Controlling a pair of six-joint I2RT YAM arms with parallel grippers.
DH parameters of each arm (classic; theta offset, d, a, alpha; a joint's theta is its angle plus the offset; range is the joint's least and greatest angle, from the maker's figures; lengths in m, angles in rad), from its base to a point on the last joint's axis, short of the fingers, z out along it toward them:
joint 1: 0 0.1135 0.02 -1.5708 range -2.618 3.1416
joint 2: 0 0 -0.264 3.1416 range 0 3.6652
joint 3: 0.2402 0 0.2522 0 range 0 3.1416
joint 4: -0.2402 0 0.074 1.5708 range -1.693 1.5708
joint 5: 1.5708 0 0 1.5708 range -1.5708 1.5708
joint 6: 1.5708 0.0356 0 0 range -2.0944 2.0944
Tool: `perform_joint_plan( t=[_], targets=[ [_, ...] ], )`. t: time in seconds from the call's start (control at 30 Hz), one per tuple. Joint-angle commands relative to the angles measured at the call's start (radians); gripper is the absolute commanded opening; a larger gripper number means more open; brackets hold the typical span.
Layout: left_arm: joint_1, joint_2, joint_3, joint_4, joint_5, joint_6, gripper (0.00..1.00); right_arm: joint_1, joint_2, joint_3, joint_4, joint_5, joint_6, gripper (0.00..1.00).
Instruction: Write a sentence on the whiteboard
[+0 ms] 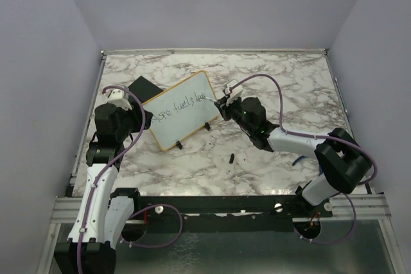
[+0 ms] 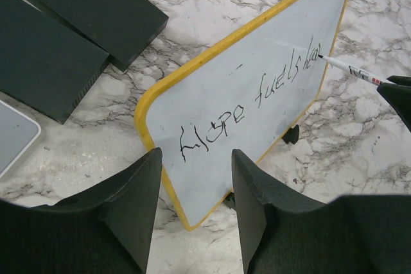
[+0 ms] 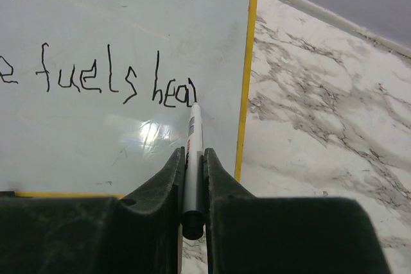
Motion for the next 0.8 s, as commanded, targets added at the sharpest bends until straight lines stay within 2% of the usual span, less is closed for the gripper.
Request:
perform_joint_plan(
  t=[0.0, 0.77],
  targets=[
    [-0.007, -0.011, -0.01, 0.016, 0.003, -0.001, 0.5, 0.007, -0.01, -0.022, -0.024, 0.02, 0.008, 0.01],
    [-0.007, -0.011, -0.008, 0.016, 0.004, 0.001, 0.5, 0.007, -0.002, 0.031, -0.003, 0.034, 0.007, 0.0]
  ],
)
